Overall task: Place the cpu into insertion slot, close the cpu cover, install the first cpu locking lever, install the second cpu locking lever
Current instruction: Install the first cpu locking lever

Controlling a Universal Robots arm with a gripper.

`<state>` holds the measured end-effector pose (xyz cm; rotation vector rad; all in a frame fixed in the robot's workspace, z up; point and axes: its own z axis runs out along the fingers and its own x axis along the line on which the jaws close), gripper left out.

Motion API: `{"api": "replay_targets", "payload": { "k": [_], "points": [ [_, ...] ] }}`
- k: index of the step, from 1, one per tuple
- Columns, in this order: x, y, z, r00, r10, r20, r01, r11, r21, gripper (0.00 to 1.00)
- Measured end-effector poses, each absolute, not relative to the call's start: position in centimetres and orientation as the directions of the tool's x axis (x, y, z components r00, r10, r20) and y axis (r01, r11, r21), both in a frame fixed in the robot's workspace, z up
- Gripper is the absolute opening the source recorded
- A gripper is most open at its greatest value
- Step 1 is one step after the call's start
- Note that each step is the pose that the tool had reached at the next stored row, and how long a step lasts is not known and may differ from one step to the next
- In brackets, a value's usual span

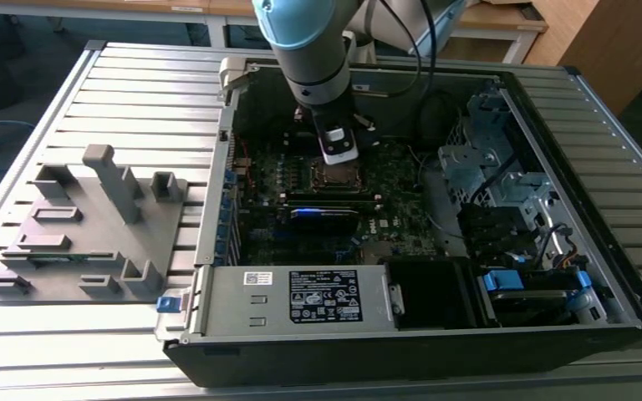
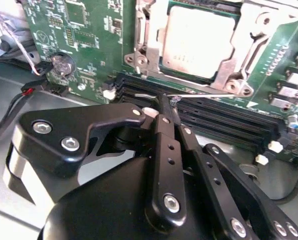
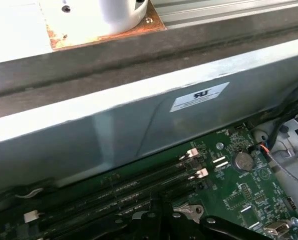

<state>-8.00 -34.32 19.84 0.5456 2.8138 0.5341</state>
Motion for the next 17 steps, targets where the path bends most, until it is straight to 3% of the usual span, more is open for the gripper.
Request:
{"api": "replay_targets", "payload": {
  "k": [17],
  "points": [
    [-7.29,-34.27,19.55,-0.901,0.404,-0.157,0.324,0.869,0.373,0.10]
  ]
}}
